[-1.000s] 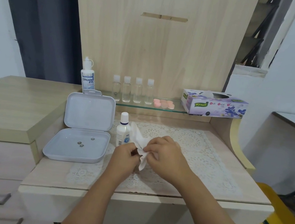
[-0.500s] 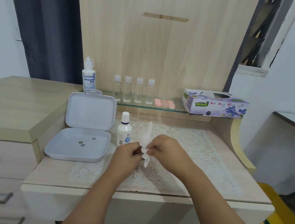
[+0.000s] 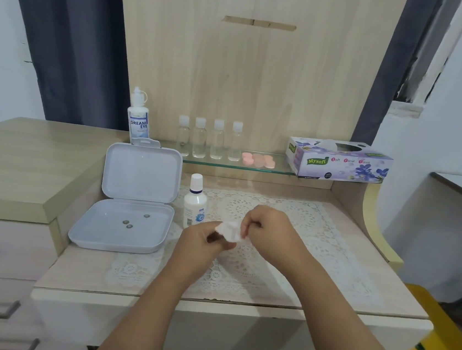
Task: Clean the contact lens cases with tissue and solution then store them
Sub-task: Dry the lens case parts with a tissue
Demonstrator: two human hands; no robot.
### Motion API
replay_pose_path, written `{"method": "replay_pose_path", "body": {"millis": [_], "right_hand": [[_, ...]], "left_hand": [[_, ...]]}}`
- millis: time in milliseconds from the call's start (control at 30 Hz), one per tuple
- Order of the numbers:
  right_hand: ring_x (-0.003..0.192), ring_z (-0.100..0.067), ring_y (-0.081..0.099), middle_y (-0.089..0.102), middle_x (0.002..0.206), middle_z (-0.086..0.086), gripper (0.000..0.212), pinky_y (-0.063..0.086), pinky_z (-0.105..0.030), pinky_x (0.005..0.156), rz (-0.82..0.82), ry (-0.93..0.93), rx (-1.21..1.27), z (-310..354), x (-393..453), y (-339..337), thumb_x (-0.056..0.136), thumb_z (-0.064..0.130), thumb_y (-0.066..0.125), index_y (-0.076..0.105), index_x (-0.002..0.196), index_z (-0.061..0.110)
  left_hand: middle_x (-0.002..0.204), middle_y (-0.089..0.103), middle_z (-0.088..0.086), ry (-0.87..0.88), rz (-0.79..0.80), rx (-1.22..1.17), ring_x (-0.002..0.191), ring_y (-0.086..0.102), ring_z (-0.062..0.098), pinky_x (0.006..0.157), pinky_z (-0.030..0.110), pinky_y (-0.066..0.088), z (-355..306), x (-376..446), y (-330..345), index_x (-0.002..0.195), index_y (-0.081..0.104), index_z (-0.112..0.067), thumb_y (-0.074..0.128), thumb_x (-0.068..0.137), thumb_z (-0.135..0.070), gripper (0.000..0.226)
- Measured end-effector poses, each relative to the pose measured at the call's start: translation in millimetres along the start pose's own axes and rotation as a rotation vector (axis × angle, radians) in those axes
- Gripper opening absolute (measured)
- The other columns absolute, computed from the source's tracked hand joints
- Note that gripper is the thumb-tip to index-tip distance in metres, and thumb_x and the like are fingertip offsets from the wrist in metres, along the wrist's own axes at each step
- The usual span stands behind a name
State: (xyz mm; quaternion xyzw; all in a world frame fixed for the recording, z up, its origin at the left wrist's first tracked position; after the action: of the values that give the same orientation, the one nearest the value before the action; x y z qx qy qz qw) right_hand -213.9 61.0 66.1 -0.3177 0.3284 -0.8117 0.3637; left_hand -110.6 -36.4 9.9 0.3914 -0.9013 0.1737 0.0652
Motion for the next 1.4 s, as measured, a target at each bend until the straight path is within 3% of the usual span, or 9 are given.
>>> {"method": "replay_pose_path", "body": {"millis": [167,367,500,700,933,1067,1167,1300,1400], "right_hand": [[0.093,-0.015,0.052,0.058,0.093,0.005,0.030,0.047,-0.031,0.076,0.005,-0.139,-0.242,4,-1,16,0.091,0.009,0.044,0.070,0.102,0.018],[0.088,-0.014,0.049,0.053,0.090,0.001,0.034,0.036,-0.027,0.061,0.053,-0.202,-0.339,7,-7,23,0.094,0.027,0.042,0.073,0.093,0.013],[0.087,-0.018,0.054,0.053,0.095,0.000,0.027,0.049,-0.036,0.074,0.081,-0.150,-0.283,6,-3,25,0.097,0.026,0.047,0.071,0.097,0.013],[0.091,-0.017,0.055,0.052,0.095,0.002,0.018,0.044,-0.029,0.081,0.107,-0.077,-0.122,2,3,26,0.095,0.019,0.056,0.068,0.094,0.006],[0.084,-0.001,0.053,0.063,0.097,0.008,0.015,0.036,-0.002,0.068,-0.237,0.086,0.187,-13,3,3,0.093,0.014,0.059,0.070,0.102,0.016],[0.088,-0.003,0.055,0.062,0.101,0.009,0.022,0.043,-0.008,0.075,-0.110,0.018,0.053,-3,0,16,0.088,0.008,0.054,0.071,0.098,0.018],[0.106,-0.008,0.051,0.052,0.118,0.008,0.032,0.045,-0.022,0.088,0.057,-0.062,-0.093,2,-3,21,0.088,0.010,0.056,0.066,0.118,0.017],[0.097,-0.016,0.050,0.047,0.111,0.003,0.033,0.050,-0.037,0.080,0.116,-0.189,-0.327,7,-3,24,0.089,0.001,0.050,0.066,0.114,0.015],[0.092,-0.019,0.050,0.046,0.107,0.000,0.023,0.051,-0.039,0.074,0.132,-0.219,-0.451,9,-2,30,0.090,0.003,0.048,0.064,0.105,0.008]], "left_hand": [[0.079,0.071,0.005,0.008,0.030,-0.015,0.071,0.060,0.008,0.070,0.021,0.048,-1,-1,1,0.084,0.074,-0.029,0.072,0.079,-0.008,0.021],[0.078,0.071,0.002,0.030,0.008,-0.010,0.069,0.058,0.005,0.065,0.019,0.047,-1,0,-1,0.086,0.076,-0.023,0.067,0.082,-0.004,0.021],[0.066,0.066,0.001,0.037,0.010,0.002,0.062,0.056,-0.001,0.061,0.012,0.044,-2,-2,-2,0.085,0.075,-0.019,0.066,0.081,0.001,0.023],[0.060,0.060,0.000,0.038,-0.004,0.029,0.057,0.050,0.000,0.062,0.008,0.045,-2,-1,-2,0.067,0.064,-0.009,0.067,0.082,0.000,0.018],[0.072,0.069,-0.007,-0.015,-0.009,-0.117,0.071,0.063,-0.001,0.072,0.013,0.052,-1,-1,-2,0.085,0.073,-0.028,0.075,0.077,-0.002,0.027],[0.067,0.064,-0.009,-0.031,-0.049,-0.094,0.063,0.058,-0.004,0.066,0.009,0.046,-1,0,-2,0.081,0.069,-0.026,0.075,0.076,0.000,0.027],[0.065,0.055,-0.003,-0.019,-0.045,-0.050,0.061,0.048,0.006,0.061,0.015,0.041,1,1,-3,0.067,0.062,-0.023,0.074,0.078,-0.006,0.024],[0.052,0.042,-0.011,-0.020,-0.045,-0.052,0.053,0.036,0.006,0.052,0.015,0.031,7,5,-3,0.061,0.055,-0.009,0.074,0.078,-0.006,0.025],[0.059,0.056,0.002,-0.013,-0.039,-0.010,0.056,0.044,0.007,0.053,0.015,0.037,6,5,-2,0.069,0.065,-0.008,0.075,0.077,-0.009,0.013]]}}
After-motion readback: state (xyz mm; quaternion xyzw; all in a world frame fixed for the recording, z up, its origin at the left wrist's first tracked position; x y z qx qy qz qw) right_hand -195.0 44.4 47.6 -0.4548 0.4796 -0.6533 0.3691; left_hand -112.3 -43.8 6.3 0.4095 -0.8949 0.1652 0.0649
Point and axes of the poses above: each hand's wrist, its own x-axis towards the middle knuckle, its own y-axis out of the palm, z = x × y, the point moved 4 cm from there along x, towards the middle knuckle
